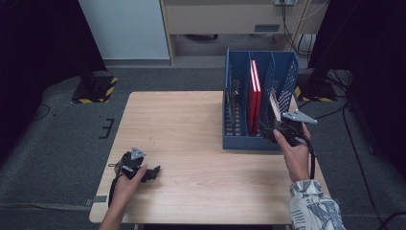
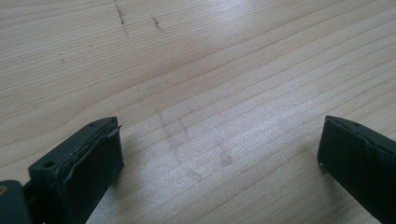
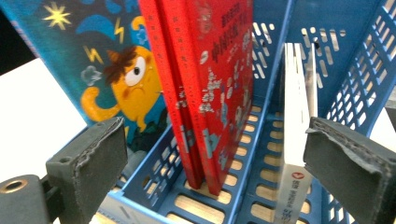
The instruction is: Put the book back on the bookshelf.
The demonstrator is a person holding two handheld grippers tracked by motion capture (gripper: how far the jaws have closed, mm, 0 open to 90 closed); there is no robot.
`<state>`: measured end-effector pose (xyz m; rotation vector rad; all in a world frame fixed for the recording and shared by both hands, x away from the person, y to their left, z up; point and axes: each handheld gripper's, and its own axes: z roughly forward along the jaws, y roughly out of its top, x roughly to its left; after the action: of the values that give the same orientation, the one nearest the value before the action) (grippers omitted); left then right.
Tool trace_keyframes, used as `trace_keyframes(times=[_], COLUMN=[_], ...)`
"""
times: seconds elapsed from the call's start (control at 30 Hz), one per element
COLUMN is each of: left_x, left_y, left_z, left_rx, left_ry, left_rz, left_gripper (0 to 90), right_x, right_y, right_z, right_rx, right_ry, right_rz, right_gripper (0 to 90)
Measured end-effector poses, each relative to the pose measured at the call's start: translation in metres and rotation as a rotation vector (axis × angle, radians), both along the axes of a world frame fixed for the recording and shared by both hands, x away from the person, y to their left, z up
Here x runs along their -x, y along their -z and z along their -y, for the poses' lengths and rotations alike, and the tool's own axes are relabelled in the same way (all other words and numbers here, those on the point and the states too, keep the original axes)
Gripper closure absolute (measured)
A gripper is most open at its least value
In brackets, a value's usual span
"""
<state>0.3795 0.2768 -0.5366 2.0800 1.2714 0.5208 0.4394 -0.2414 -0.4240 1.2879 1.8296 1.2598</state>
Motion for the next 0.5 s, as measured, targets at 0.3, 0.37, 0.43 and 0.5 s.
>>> trace_keyframes(times=[0.3,0.37,0.43,0.5], left_x=[0.000,0.000,0.000,0.000], left_y=[0.000,0.000,0.000,0.000], left_z=[0.000,0.000,0.000,0.000], left_rx=[0.000,0.001,0.000,0.000], left_ry=[0.001,0.001,0.000,0.001], left_rz=[0.000,0.000,0.000,0.000], left_gripper=[0.0,0.0,0.0,0.0], right_x=[0.016,0.018,0.020,0.022], right_y=[0.003,0.004,0.006,0.007], right_z=[-0.002,-0.003,-0.003,-0.003], right_rx=[0.002,0.000,0.009,0.007], right_ry=[-0.019,-0.023,-0.032,-0.032], right_rz=[-0.001,-0.006,-0.010,-0.012], right_gripper=[5.9,5.8,5.8,5.9])
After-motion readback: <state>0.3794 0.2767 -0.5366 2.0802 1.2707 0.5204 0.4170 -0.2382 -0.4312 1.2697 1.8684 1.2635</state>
